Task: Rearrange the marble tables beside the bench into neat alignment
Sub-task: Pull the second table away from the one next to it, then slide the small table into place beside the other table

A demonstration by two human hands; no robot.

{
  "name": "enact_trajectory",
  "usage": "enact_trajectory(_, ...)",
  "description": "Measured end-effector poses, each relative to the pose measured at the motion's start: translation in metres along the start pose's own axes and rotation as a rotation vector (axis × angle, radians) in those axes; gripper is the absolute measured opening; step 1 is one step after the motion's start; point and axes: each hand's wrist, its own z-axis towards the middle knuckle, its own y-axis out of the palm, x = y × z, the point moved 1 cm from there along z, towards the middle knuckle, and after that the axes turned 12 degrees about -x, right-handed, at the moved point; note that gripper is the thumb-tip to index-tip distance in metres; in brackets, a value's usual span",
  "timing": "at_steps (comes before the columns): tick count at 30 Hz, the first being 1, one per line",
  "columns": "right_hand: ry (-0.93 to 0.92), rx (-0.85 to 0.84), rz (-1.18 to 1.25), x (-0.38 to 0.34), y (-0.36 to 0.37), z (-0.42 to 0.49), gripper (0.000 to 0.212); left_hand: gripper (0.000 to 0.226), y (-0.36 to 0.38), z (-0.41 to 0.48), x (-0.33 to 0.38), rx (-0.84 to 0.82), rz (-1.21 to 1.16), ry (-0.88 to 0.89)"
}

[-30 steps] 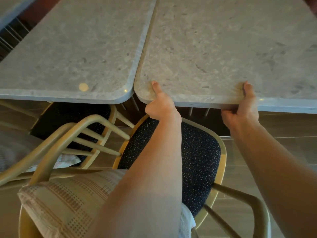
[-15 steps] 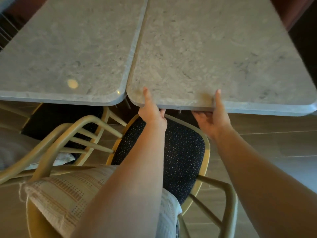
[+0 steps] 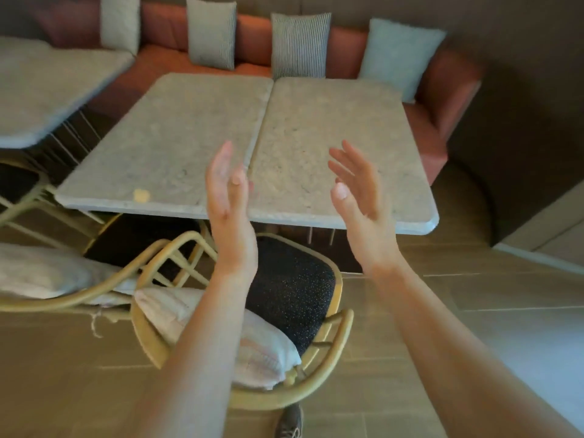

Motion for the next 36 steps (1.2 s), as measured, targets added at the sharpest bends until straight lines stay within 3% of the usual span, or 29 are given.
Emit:
enact_trajectory(4, -0.123, -0.095, -0.091, -0.098, 0.002, -0.042, 0.097, 0.08, -0.006, -0.045, 0.113, -0.179, 0.107, 0.13)
enact_trajectory(13, -0.341, -0.253, -0.126, -0.195, 0.083, -0.051, 0.098, 0.083, -0.076, -0.094, 0.253, -0.135, 0.351, 0.301)
enact_trajectory(19, -0.465, -0.39, -0.08, -0.216, 0.208, -0.028, 0.095, 0.095, -0.187, -0.118, 0.308, -0.012, 0.434, 0.343)
enact_trajectory(30, -0.533, -0.501, 0.056, -0.247, 0.49, 0.01, 0.089, 0.08, -0.441, -0.137, 0.397, 0.104, 0.561, 0.321)
enact_trajectory(36, -0.511, -0.536, 0.065, -0.249, 0.571, 0.037, 0.093, 0.081, -0.53, -0.113, 0.407, 0.148, 0.565, 0.352)
